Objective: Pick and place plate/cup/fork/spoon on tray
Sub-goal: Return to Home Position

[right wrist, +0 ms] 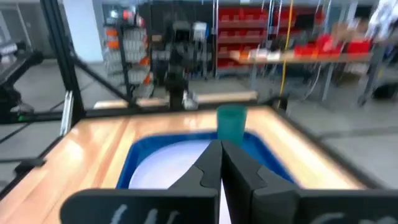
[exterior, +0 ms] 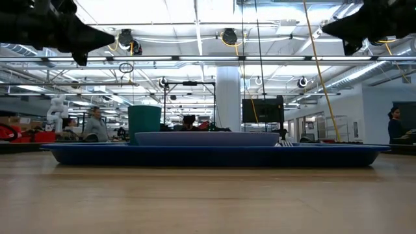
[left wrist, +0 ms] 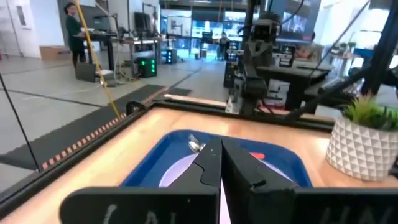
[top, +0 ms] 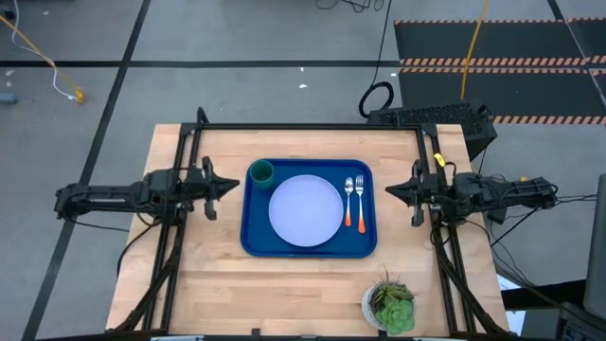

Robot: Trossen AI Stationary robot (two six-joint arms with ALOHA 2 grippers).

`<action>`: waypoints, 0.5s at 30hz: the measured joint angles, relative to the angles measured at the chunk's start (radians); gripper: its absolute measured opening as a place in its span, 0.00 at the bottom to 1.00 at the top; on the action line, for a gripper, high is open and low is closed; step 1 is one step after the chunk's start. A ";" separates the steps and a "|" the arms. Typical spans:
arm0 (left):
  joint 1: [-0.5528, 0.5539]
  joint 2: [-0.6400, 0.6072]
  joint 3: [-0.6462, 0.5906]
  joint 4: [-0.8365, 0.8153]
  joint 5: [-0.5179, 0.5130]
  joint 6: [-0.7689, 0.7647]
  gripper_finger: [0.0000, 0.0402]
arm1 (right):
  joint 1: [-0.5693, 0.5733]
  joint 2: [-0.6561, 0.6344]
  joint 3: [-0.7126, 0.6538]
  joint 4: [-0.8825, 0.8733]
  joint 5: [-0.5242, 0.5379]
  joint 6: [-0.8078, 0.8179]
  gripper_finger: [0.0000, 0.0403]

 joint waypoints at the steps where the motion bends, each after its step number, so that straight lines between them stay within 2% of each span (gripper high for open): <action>1: 0.000 -0.019 0.001 -0.028 0.000 0.005 0.00 | 0.000 -0.001 -0.001 -0.025 -0.013 0.023 0.00; 6: -0.009 -0.122 0.004 -0.097 0.035 0.011 0.01 | 0.000 -0.023 -0.002 -0.118 -0.072 0.057 0.00; 9: -0.018 -0.186 -0.003 -0.107 0.044 -0.001 0.00 | 0.000 -0.046 -0.002 -0.122 -0.072 0.040 0.00; 15: -0.043 -0.308 -0.104 -0.092 0.041 -0.022 0.01 | 0.000 -0.097 -0.018 -0.141 -0.072 0.073 0.00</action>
